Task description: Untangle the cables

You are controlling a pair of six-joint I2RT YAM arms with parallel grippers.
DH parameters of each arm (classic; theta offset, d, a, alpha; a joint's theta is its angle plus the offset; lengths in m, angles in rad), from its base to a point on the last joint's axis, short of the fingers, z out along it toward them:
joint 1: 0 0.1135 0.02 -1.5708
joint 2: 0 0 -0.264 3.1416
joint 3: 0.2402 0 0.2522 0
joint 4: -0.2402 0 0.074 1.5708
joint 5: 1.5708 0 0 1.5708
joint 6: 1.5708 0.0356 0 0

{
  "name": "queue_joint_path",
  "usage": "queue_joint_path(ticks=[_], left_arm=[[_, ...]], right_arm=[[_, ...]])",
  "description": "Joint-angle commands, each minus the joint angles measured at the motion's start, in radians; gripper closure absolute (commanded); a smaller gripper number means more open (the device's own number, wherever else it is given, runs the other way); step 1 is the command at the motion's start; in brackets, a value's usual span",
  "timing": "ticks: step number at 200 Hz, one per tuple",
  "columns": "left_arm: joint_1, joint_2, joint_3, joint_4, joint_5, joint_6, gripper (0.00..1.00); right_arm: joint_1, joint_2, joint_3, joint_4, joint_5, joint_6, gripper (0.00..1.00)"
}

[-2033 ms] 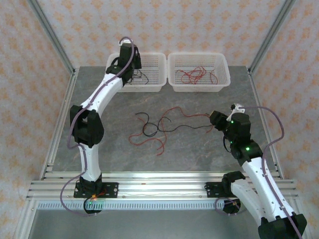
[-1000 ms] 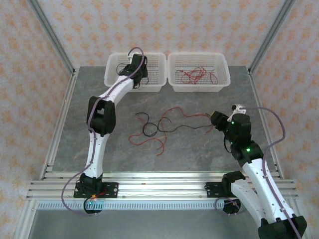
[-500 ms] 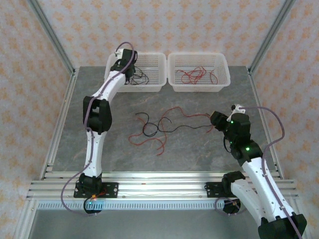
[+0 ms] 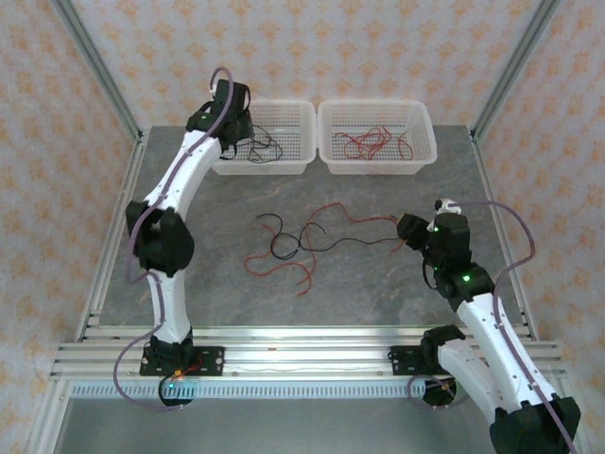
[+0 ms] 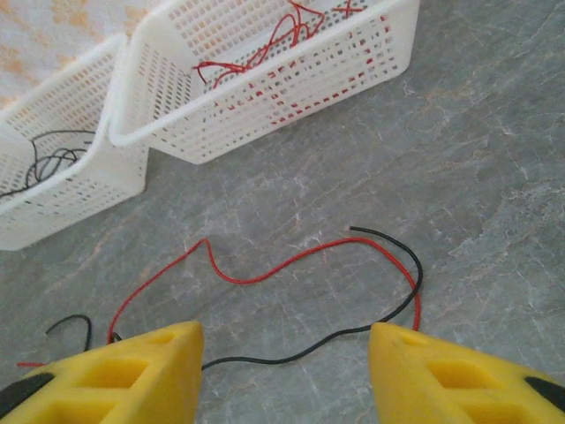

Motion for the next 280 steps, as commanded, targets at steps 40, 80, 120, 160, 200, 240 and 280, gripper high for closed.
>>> queue_joint_path(ticks=[40, 80, 120, 160, 200, 240, 280], left_arm=[[-0.149, -0.384, -0.448, 0.072, 0.007, -0.047, 0.97], [-0.189, -0.669, -0.711, 0.258, 0.025, -0.139, 0.79], [-0.191, -0.822, -0.848, 0.250, 0.017, -0.182, 0.77], [-0.191, -0.923, -0.976, 0.251, 0.011, -0.213, 0.77], [-0.190, -1.005, -1.055, 0.246, -0.008, -0.228, 0.76], [-0.191, -1.037, -1.069, 0.236, -0.016, -0.224, 0.75], [-0.190, -1.037, -1.078, 0.242, 0.000, -0.222, 0.75]], right_arm=[[-0.001, 0.068, 0.093, -0.091, -0.109, -0.035, 0.48], [0.115, 0.134, 0.086, -0.062, -0.150, 0.016, 0.48], [0.389, 0.291, 0.121, 0.025, -0.049, 0.089, 0.49], [0.603, 0.532, 0.274, 0.042, 0.046, 0.085, 0.54], [0.659, 0.737, 0.409, 0.033, 0.060, 0.067, 0.61], [0.660, 0.908, 0.506, 0.016, 0.113, 0.024, 0.64], [0.657, 1.083, 0.622, -0.030, 0.217, -0.019, 0.67]])
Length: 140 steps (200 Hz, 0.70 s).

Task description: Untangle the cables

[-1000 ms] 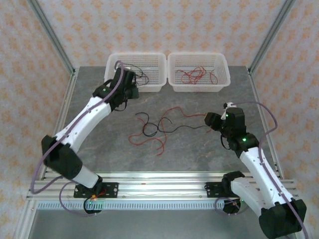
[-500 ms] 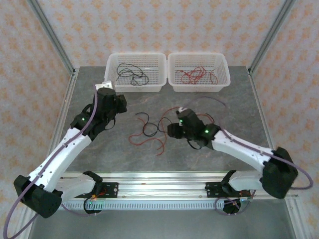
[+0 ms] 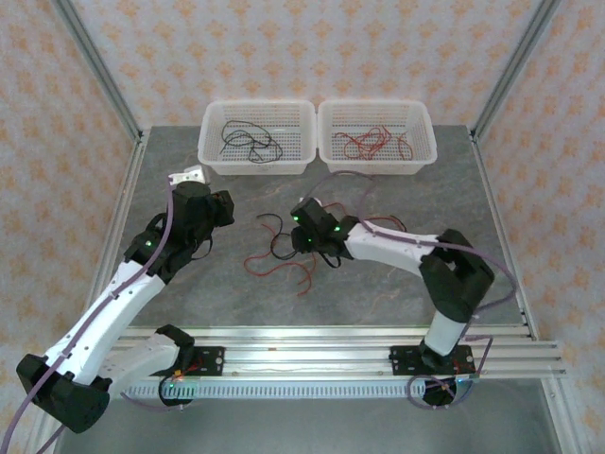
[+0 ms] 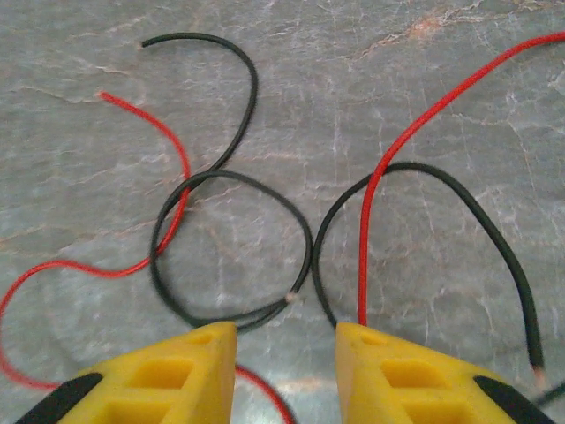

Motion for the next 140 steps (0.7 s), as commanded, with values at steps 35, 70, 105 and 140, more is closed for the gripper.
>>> queue_joint_path(ticks=[35, 70, 105, 140], left_arm=[[-0.002, -0.015, -0.022, 0.004, -0.013, -0.010, 0.75], [-0.003, -0.013, -0.015, 0.001, -0.019, -0.009, 0.75], [-0.002, -0.002, -0.016, 0.004, -0.016, -0.010, 0.75], [-0.002, 0.005, -0.010, 0.002, -0.013, -0.013, 0.75]], right_arm=[[-0.002, 0.157, 0.109, -0.069, 0.199, -0.046, 0.68], [-0.007, 0.193, 0.120, -0.075, 0.250, -0.053, 0.68], [-0.015, 0.216, 0.106, -0.052, 0.240, -0.055, 0.82], [-0.015, 0.158, 0.096, -0.042, 0.230, -0.059, 1.00]])
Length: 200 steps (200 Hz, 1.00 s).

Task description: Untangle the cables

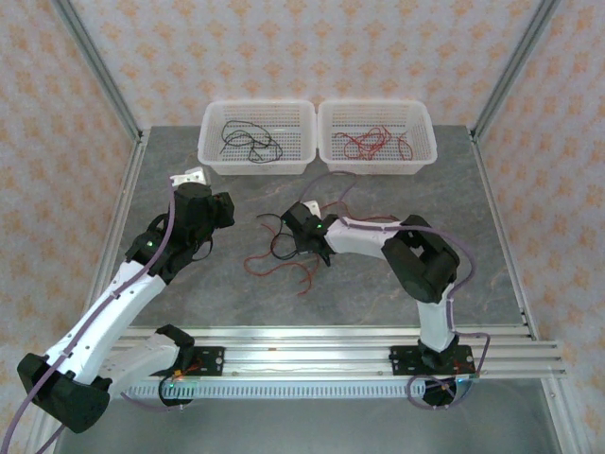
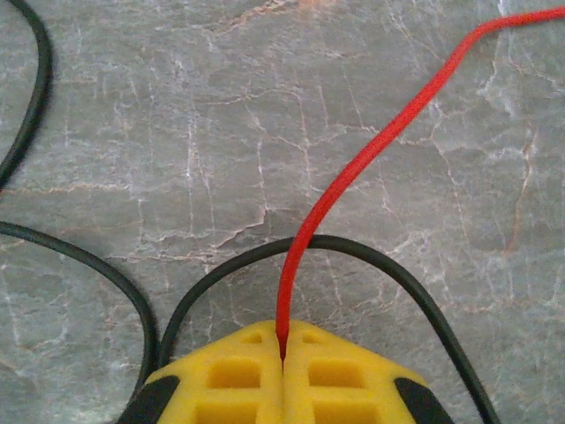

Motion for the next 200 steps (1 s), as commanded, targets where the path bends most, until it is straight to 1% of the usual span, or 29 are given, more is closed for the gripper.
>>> queue_joint_path(ticks=[1, 33, 54, 84, 104, 159, 190, 193, 200], left_arm=[[-0.003, 0.003, 0.003, 0.002, -0.014, -0.013, 0.75], [-0.003, 0.005, -0.007, 0.006, -0.006, -0.015, 0.75], [-0.003, 0.005, -0.026, 0.020, 0.011, -0.020, 0.76], [-0.005, 0.008, -0.053, 0.045, 0.039, -0.031, 0.76], [-0.005, 0.009, -0.066, 0.055, 0.055, -0.037, 0.76], [-0.015, 0.016, -0.102, 0.087, 0.079, -0.046, 0.76], [-0.026, 0.024, -0.117, 0.098, 0.084, -0.046, 0.76], [-0.027, 0.024, -0.119, 0.098, 0.084, -0.071, 0.76], [-0.030, 0.026, -0.122, 0.101, 0.085, -0.075, 0.76]], right_arm=[[-0.002, -0.052, 0.004, 0.002, 0.033, -0.005, 1.00], [-0.007, -0.202, -0.003, 0.008, -0.027, -0.024, 1.00], [-0.022, -0.304, -0.010, 0.016, -0.103, -0.038, 1.00], [-0.069, -0.432, -0.024, 0.035, -0.231, -0.047, 1.00], [-0.094, -0.506, -0.027, 0.049, -0.274, -0.048, 1.00], [-0.121, -0.633, 0.019, 0.067, -0.294, -0.073, 1.00], [-0.125, -0.664, 0.089, 0.058, -0.281, -0.102, 1.00], [-0.125, -0.665, 0.100, 0.055, -0.278, -0.105, 1.00], [-0.125, -0.669, 0.123, 0.051, -0.270, -0.113, 1.00]])
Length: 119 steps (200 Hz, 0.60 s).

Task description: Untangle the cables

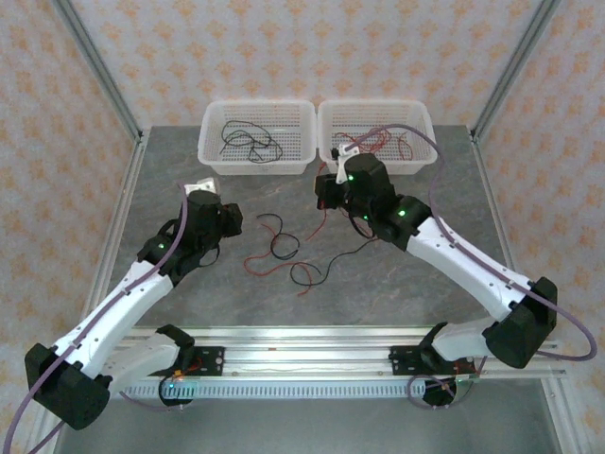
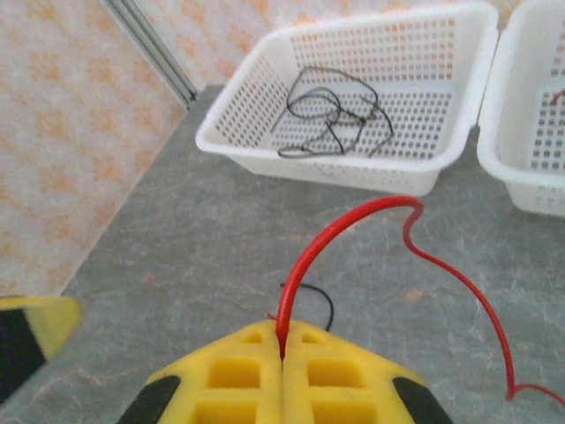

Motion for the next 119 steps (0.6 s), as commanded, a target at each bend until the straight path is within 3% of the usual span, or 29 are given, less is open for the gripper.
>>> queue_joint_path(ticks=[1, 69, 119], left_arm=[[-0.013, 0.008, -0.014, 0.035, 0.015, -0.039, 0.76], [-0.036, 0.013, -0.033, 0.053, 0.010, -0.055, 0.76], [-0.088, 0.056, -0.060, 0.135, 0.043, -0.057, 0.73]], right_arm=[[-0.005, -0.042, 0.095, 0.011, 0.014, -0.045, 1.00], [-0.012, -0.040, 0.302, 0.031, 0.102, -0.132, 1.00], [-0.012, -0.007, 0.417, 0.057, 0.087, -0.150, 1.00]])
